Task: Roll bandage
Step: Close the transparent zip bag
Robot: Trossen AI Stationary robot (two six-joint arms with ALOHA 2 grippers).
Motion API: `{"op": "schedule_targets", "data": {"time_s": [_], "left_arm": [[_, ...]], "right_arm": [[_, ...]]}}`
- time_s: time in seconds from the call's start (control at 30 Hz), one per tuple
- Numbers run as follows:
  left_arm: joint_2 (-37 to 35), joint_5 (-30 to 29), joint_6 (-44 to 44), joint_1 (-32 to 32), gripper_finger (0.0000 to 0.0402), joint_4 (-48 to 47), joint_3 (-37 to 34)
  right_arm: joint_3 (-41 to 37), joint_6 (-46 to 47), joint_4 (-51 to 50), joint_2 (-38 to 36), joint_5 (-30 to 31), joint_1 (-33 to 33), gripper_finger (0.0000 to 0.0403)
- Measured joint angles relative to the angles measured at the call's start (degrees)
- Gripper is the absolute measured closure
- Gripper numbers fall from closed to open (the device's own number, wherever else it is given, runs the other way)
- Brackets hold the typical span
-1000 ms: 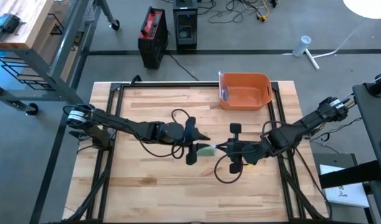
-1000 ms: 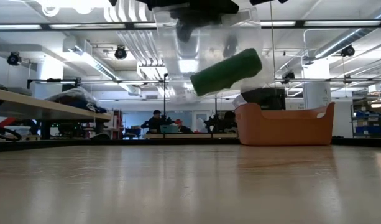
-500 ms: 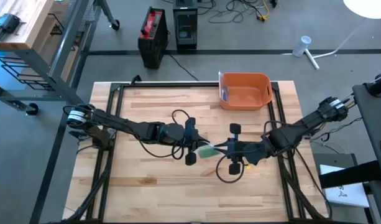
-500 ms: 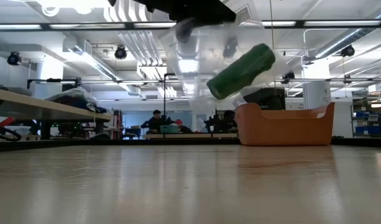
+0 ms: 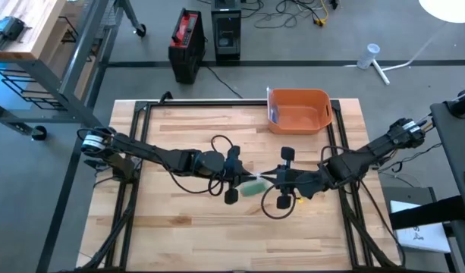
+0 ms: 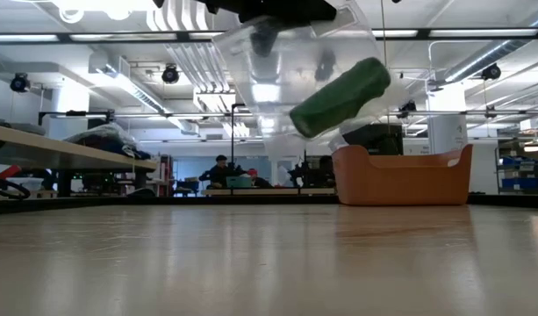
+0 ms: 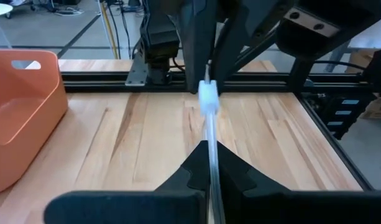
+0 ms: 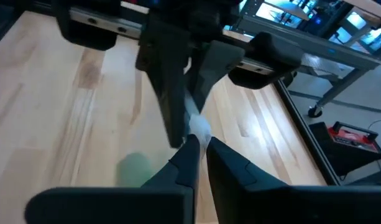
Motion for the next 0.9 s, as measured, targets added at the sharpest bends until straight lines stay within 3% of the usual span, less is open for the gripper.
{"op": "schedule_targets", "data": {"time_s": [0.23,0.7,0.9], "left_arm": [[0.0,0.02,0.15,0.0,0.0401,0.04,0.0],[0.0,0.07,1.45,-0.33,0.0401,0.13,0.0],[0.0,0.07,2.34,-0.87,0.0401,0.28,-0.01]], "right_arm": [[-1.37,-3.4,5.99,0.0,-0.99,-0.27,0.0401],[-2.12,-3.75,7.69,0.0,-1.05,-0.69,0.0369],[-2.3,-2.41,7.29,0.92,-0.95,-1.94,0.0376]]}}
